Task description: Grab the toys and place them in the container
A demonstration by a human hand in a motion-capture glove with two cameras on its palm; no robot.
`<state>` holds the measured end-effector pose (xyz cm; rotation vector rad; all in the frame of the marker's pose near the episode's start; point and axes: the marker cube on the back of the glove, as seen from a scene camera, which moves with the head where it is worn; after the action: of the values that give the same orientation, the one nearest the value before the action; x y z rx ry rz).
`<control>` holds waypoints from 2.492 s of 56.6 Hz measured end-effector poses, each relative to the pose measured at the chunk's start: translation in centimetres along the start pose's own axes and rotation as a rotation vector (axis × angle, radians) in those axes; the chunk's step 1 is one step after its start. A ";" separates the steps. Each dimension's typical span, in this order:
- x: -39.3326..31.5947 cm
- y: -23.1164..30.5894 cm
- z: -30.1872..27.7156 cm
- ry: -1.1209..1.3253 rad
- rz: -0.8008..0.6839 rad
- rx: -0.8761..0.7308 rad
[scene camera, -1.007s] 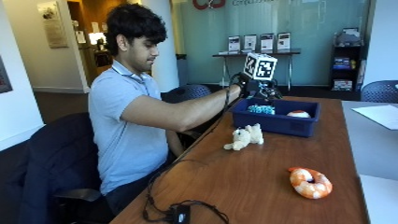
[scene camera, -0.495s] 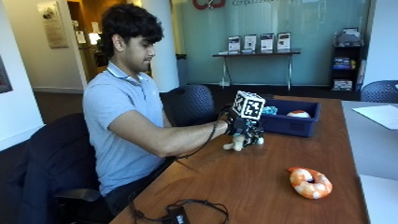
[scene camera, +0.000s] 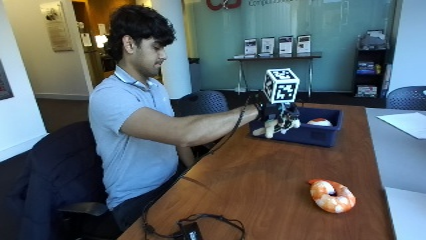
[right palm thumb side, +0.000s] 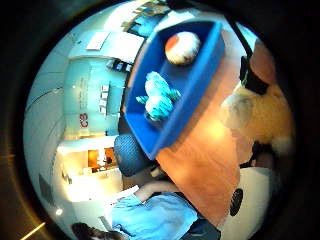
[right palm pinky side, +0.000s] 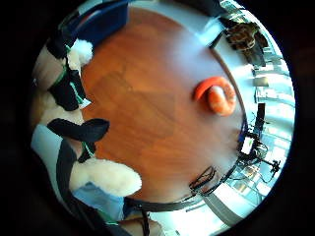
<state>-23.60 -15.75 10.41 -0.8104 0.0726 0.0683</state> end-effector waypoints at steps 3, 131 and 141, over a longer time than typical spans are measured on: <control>-1.0 -1.1 -1.7 -0.002 0.003 0.012; 27.8 -2.5 0.7 0.254 0.506 0.022; 21.6 -4.4 -5.0 0.255 0.430 0.141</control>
<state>-1.91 -21.70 8.21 -0.6482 0.4874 0.3624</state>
